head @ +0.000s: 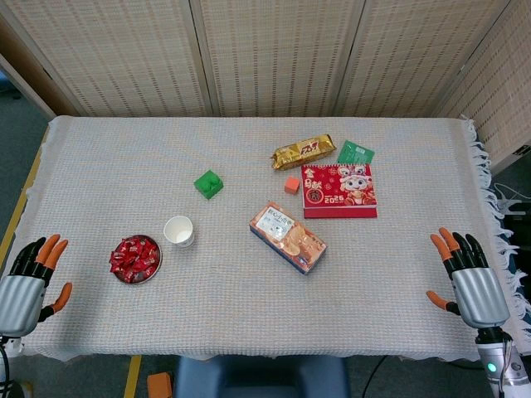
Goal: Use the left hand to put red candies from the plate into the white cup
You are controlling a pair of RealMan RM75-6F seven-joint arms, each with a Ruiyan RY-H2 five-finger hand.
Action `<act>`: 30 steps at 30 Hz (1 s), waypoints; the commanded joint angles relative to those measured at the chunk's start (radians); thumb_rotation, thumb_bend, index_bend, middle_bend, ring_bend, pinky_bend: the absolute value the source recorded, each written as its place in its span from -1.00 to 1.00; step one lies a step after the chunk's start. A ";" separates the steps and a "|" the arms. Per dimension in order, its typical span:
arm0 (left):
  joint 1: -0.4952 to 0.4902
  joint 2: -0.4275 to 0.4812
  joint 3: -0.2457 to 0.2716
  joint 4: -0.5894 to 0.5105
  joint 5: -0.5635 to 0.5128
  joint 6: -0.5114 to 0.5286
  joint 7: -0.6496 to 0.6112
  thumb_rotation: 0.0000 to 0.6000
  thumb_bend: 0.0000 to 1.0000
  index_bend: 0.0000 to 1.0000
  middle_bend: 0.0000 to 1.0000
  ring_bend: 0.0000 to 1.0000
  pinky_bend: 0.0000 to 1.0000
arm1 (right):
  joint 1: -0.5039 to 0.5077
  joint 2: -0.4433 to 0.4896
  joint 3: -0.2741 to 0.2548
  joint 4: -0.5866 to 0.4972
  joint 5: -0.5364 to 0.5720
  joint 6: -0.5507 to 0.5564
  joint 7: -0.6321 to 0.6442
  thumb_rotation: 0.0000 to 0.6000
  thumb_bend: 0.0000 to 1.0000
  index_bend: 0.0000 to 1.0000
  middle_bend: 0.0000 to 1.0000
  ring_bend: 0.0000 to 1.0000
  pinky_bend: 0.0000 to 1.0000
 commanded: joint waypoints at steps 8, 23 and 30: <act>-0.024 -0.019 0.049 -0.042 0.009 -0.121 0.057 1.00 -0.18 -1.00 -1.00 -1.00 -0.58 | -0.002 0.001 -0.003 -0.005 0.008 -0.010 -0.011 1.00 -0.95 -1.00 -1.00 -1.00 -1.00; -0.151 -0.142 -0.024 -0.030 -0.167 -0.361 0.330 1.00 -0.23 -1.00 -1.00 -1.00 -0.10 | 0.003 -0.003 -0.001 -0.010 0.029 -0.032 -0.034 1.00 -0.95 -1.00 -1.00 -1.00 -1.00; -0.192 -0.167 -0.040 -0.023 -0.248 -0.431 0.421 1.00 -0.25 -1.00 -1.00 -1.00 0.10 | 0.004 -0.003 0.001 -0.013 0.037 -0.036 -0.041 1.00 -0.95 -1.00 -1.00 -1.00 -1.00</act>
